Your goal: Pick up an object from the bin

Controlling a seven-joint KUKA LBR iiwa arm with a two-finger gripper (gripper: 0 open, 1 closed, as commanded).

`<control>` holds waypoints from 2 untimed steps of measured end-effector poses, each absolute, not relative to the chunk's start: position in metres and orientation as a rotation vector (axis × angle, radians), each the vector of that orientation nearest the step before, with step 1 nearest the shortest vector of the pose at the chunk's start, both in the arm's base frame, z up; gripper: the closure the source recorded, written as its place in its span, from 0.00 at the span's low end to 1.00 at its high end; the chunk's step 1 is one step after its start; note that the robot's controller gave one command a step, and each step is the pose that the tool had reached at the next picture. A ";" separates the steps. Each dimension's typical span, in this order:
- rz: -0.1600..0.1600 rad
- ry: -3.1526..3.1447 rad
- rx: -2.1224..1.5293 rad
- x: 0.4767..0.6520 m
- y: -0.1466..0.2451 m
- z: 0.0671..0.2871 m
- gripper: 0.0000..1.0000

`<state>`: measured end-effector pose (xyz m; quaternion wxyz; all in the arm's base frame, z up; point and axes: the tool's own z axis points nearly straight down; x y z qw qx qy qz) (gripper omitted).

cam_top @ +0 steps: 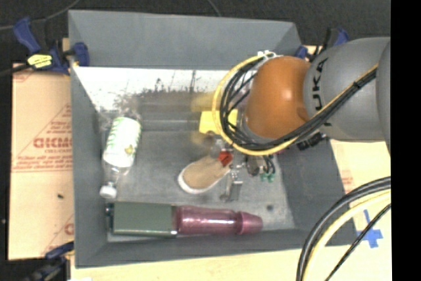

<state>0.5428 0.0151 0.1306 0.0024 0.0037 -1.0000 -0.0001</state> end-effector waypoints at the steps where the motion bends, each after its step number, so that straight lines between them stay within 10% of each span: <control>1: -0.001 -3.140 0.011 0.543 0.015 0.133 0.00; 2: 0.000 -3.129 -0.224 0.533 0.036 0.139 0.00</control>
Offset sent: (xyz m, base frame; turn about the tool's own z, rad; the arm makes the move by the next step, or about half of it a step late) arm -0.0115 0.0242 0.0084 0.1691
